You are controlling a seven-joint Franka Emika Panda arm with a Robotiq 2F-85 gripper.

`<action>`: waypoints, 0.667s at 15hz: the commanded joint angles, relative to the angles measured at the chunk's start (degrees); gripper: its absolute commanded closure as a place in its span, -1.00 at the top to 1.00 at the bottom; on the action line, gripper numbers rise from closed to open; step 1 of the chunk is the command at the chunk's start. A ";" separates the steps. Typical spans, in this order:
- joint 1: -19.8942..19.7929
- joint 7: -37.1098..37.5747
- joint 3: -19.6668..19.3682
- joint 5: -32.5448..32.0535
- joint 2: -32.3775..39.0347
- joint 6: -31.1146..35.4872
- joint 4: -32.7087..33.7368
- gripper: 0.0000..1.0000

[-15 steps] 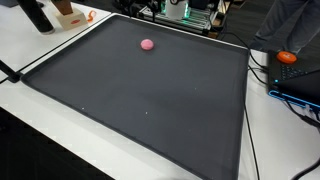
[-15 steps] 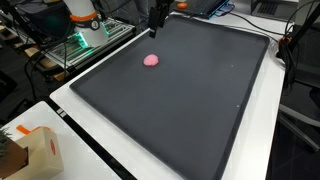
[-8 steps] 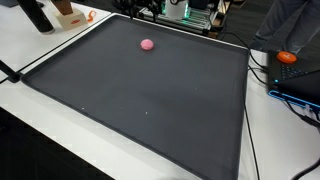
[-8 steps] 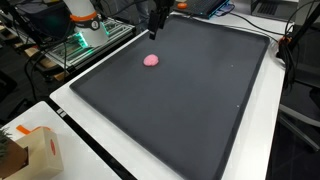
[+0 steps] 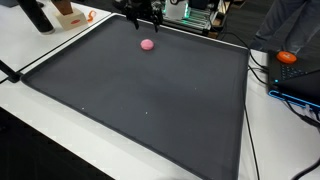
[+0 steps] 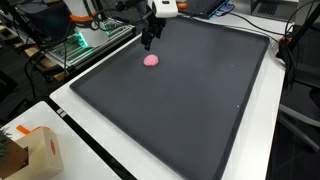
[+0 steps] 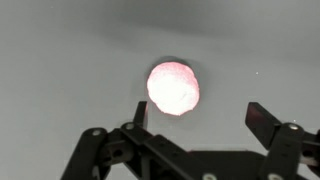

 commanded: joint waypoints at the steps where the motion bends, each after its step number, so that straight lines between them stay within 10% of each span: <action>1: -0.58 -1.96 -0.42 2.84 0.81 5.73 -4.42 1.00; 10: -1.25 -1.58 -0.20 4.75 5.63 19.56 -8.38 1.00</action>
